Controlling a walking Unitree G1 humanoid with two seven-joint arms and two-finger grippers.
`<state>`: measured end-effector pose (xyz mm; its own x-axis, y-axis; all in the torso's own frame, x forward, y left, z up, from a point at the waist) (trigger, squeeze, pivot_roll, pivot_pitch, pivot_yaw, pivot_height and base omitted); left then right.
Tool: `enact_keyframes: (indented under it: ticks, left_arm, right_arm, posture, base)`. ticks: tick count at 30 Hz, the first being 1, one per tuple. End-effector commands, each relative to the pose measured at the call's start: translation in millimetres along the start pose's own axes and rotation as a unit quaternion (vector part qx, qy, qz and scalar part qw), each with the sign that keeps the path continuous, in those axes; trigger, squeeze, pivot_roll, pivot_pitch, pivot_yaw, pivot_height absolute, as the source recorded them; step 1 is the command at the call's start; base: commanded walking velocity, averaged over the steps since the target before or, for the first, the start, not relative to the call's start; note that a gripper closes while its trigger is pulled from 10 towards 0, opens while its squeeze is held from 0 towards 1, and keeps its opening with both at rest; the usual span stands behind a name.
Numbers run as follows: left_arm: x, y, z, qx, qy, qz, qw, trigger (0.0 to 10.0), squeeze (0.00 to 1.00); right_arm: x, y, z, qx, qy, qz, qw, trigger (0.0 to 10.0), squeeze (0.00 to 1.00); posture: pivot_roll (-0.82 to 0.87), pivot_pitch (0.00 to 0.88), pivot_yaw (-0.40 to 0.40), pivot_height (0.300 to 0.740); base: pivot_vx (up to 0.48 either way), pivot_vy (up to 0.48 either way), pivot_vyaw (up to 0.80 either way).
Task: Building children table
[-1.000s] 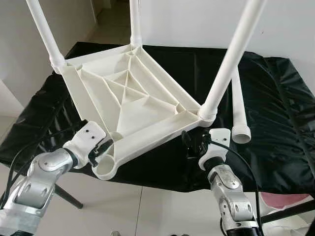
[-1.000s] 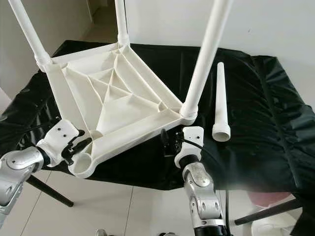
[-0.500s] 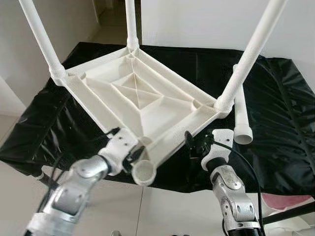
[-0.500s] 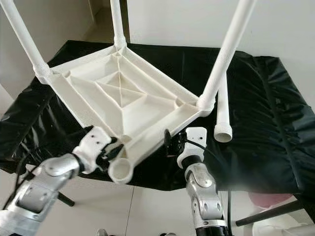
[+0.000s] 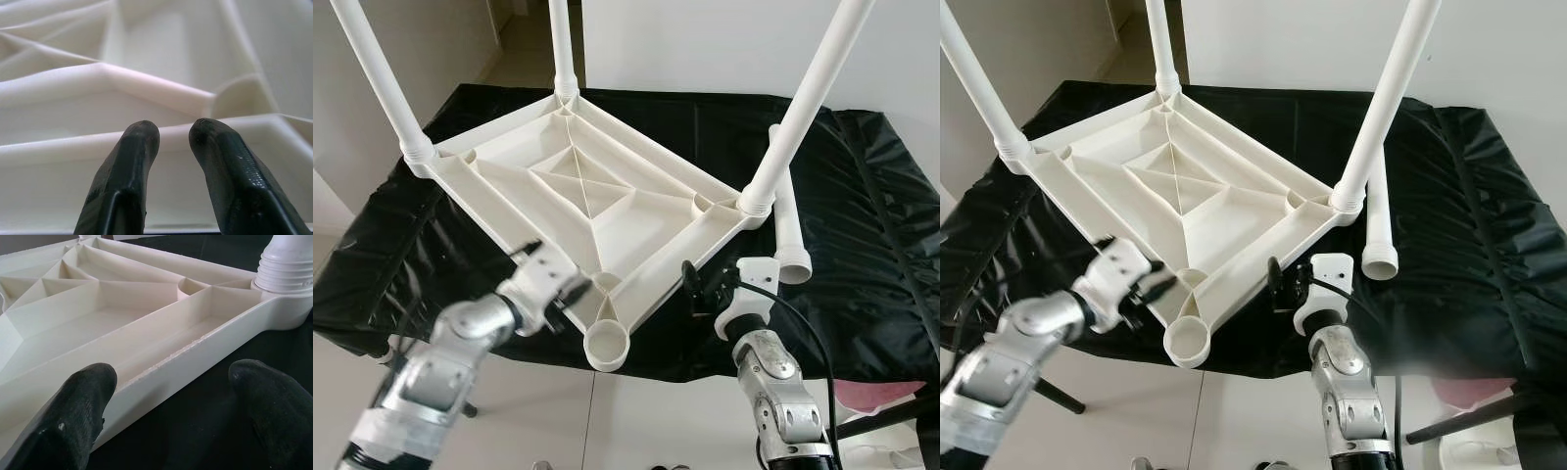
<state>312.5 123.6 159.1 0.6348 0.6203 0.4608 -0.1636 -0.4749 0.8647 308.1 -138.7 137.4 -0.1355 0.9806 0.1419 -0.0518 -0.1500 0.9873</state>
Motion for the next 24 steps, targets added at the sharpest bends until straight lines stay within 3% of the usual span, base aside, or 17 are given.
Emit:
enact_keyframes:
  ticks: [1,5,8,12,13,15,18,24]
  left_arm:
    - [2.9,0,-6.3,-0.008,-0.015,-0.012,1.000,10.0,0.00]
    - [6.7,6,-16.3,-0.029,-0.030,-0.002,0.999,10.0,0.00]
    - [-0.6,6,-21.9,-0.037,-0.058,0.008,0.998,10.0,0.00]
    - [-12.3,0,-27.5,-0.029,-0.106,-0.010,0.994,10.0,0.00]
    - [-14.1,-2,-29.0,-0.028,-0.119,-0.022,0.992,10.0,1.00]
    - [-18.4,-3,-32.0,-0.030,-0.137,-0.028,0.990,10.0,1.00]
    - [-30.6,-8,-37.1,-0.022,-0.173,-0.006,0.985,10.0,1.00]
    - [-32.7,-12,-39.4,-0.011,-0.188,0.024,0.982,10.0,1.00]
  right_arm:
    - [-0.8,-4,-3.7,0.008,0.000,0.002,1.000,10.0,0.00]
    - [-2.4,-5,-4.6,0.009,0.000,0.001,1.000,10.0,0.00]
    - [-3.9,-6,-4.9,0.011,0.000,-0.001,1.000,10.0,0.00]
    - [-5.6,-7,-5.3,0.015,0.004,-0.004,1.000,10.0,0.00]
    - [-5.8,-7,-5.4,0.015,0.005,-0.005,1.000,10.0,0.00]
    - [-7.0,-7,-5.7,0.017,0.006,-0.009,1.000,10.0,0.00]
    - [-11.2,-8,-6.9,0.020,0.009,-0.017,1.000,10.0,0.00]
    - [-11.7,-9,-7.3,0.024,0.013,-0.021,0.999,10.0,0.00]
  posture:
    - [0.01,0.140,0.021,0.740]
    - [0.01,0.139,0.018,0.740]
    - [0.01,0.135,0.012,0.740]
    - [0.02,0.131,0.010,0.740]
    - [0.02,0.131,0.010,0.740]
    - [0.01,0.128,0.005,0.740]
    - [0.01,0.122,-0.002,0.740]
    - [0.01,0.119,-0.004,0.740]
  base:
    - [0.000,0.000,0.00]
    - [0.000,0.000,0.00]
    - [0.000,0.000,0.00]
    - [0.000,0.000,0.00]
    - [0.000,0.000,0.00]
    - [0.000,0.000,0.00]
    - [0.000,0.000,0.00]
    - [0.000,0.000,0.00]
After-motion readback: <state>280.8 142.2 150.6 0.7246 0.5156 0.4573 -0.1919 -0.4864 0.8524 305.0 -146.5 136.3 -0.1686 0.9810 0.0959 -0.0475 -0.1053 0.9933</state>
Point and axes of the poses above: a point about 5 cm out from each wrist's last joint towards the gripper, its own z axis pointing out of the wrist towards the gripper, its own y axis along the axis of the wrist's last joint, x = y × z, the point moved 3 cm from there along z, pointing out of the wrist towards the gripper, and after that the axes turned 6 degrees about z, right-handed, at the moved point
